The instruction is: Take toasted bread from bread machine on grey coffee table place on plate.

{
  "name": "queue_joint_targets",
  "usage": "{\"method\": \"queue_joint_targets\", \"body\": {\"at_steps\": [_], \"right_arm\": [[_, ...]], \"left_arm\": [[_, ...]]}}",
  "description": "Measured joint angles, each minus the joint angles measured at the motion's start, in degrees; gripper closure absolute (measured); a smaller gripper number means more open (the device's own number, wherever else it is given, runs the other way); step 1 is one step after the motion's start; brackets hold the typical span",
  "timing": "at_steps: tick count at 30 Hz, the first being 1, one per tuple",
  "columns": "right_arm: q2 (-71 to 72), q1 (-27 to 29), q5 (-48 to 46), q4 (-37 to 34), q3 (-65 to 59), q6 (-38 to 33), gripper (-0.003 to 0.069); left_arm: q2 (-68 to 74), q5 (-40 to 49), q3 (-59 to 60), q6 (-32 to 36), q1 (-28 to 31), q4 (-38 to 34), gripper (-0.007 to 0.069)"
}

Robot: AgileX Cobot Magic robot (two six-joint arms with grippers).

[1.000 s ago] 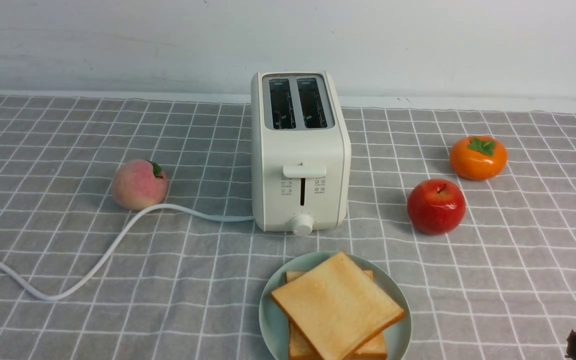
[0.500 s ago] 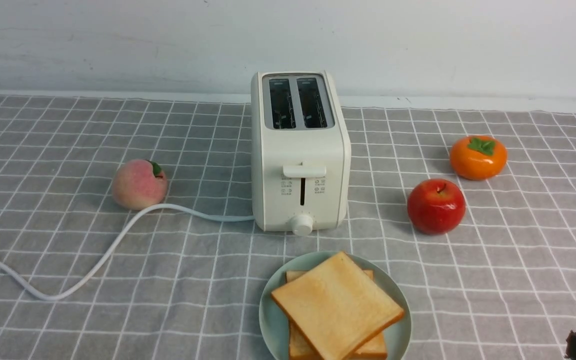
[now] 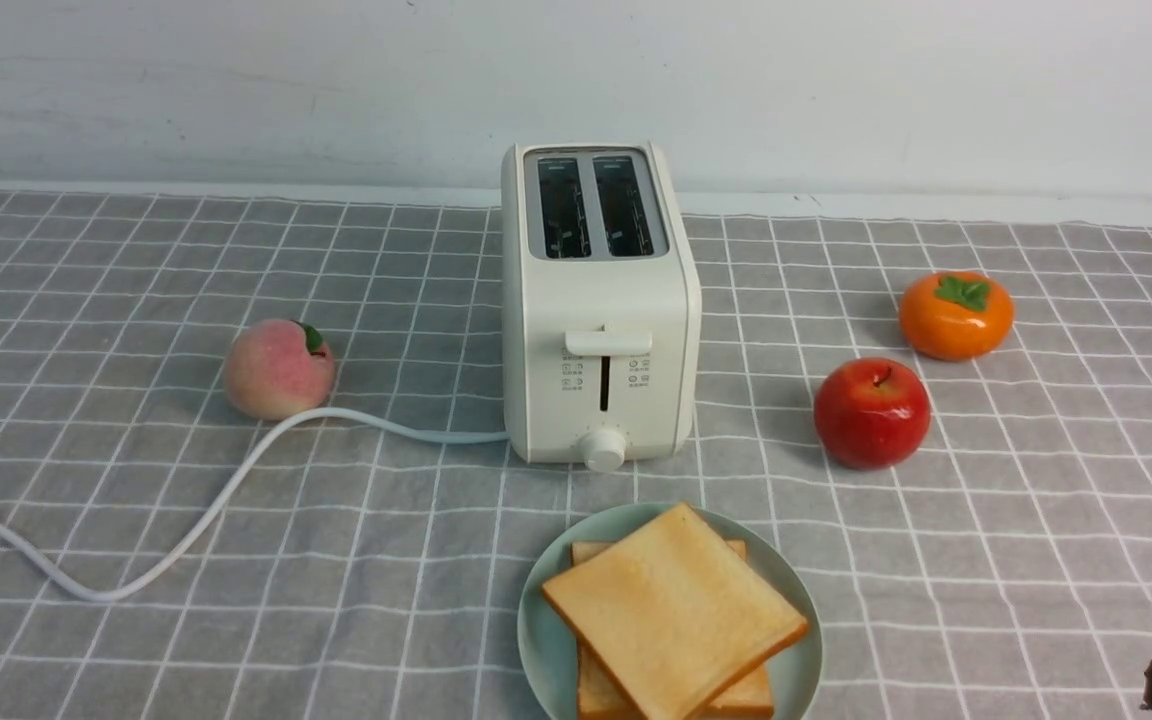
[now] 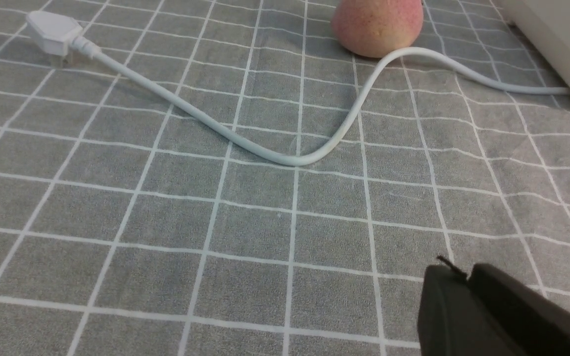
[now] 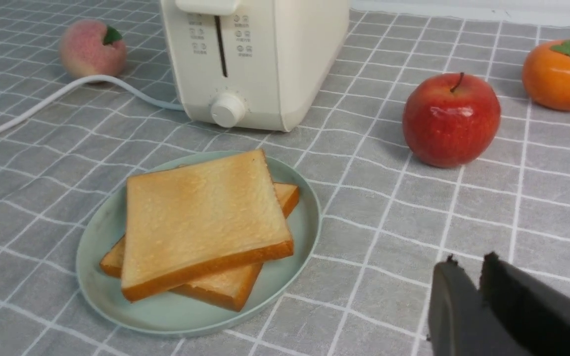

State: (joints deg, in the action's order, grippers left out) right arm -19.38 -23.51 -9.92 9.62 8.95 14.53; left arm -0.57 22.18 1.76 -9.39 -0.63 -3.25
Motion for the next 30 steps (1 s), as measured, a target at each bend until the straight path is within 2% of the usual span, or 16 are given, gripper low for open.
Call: {"method": "queue_joint_targets", "body": {"at_steps": [6, 13, 18, 30], "right_arm": [[4.67, 10.95, -0.05, 0.15, -0.02, 0.00, 0.0566], [12.18, 20.90, -2.60, 2.47, -2.77, 0.00, 0.0563], [16.21, 22.59, -11.12, 0.90, -9.78, 0.00, 0.0557], [19.95, 23.39, -11.92, 1.10, -9.87, -1.52, 0.0545]], "left_arm": [[0.00, 0.00, 0.00, 0.00, 0.00, 0.00, 0.0567], [0.00, 0.00, 0.00, 0.00, 0.00, 0.00, 0.0561], [0.00, 0.00, 0.00, 0.00, 0.00, 0.00, 0.0560], [-0.05, 0.28, 0.05, 0.00, 0.00, 0.06, 0.0554]]}}
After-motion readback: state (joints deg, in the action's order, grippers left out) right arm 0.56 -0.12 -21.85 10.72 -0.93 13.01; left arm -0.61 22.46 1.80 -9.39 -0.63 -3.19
